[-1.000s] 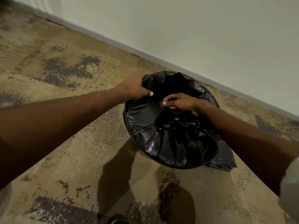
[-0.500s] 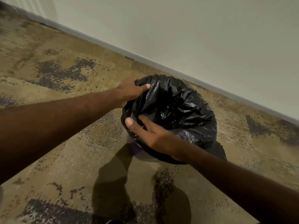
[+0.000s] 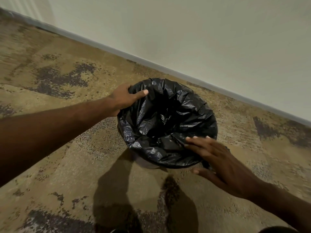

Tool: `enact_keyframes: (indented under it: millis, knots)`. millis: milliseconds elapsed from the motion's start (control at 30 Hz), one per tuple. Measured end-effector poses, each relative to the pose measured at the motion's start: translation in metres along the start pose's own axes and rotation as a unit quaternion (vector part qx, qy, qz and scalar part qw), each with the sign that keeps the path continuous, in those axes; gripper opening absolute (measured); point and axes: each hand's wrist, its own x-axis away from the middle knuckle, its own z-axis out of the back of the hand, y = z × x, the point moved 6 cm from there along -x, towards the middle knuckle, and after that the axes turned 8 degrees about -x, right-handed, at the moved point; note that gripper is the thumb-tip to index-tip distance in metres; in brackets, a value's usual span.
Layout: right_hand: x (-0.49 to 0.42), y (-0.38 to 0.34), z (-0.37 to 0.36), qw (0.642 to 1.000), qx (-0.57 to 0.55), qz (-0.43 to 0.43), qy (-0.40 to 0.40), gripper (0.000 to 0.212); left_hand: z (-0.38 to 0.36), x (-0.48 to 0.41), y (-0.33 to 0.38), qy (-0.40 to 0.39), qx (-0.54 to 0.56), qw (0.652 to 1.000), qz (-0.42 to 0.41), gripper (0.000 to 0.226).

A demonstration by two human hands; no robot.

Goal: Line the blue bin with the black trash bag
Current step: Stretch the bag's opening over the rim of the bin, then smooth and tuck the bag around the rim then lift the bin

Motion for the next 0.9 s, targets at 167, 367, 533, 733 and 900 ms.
enact_keyframes:
  millis: [167, 367, 533, 733, 900]
  knots:
    - [0.018, 0.021, 0.012, 0.974, -0.156, -0.101, 0.129, 0.046, 0.017, 0.001, 0.001, 0.067, -0.157, 0.984, -0.054, 0.054]
    - [0.004, 0.04, 0.007, 0.714, -0.524, -0.339, 0.317, 0.042, 0.038, -0.005, 0.016, 0.062, -0.238, 0.962, -0.119, 0.047]
    - [-0.003, 0.044, 0.006, 0.667, -0.541, -0.358, 0.367, 0.056, 0.047, -0.01, 0.006, 0.011, -0.202, 0.978, -0.057, 0.036]
    - [0.013, 0.048, -0.005, 0.589, -0.595, -0.409, 0.363, 0.036, 0.053, -0.006, -0.004, -0.015, -0.178, 0.984, -0.026, 0.03]
    - [0.014, 0.048, 0.005, 0.584, -0.589, -0.395, 0.395, 0.037, 0.058, -0.004, -0.008, -0.02, -0.178, 0.984, -0.005, 0.025]
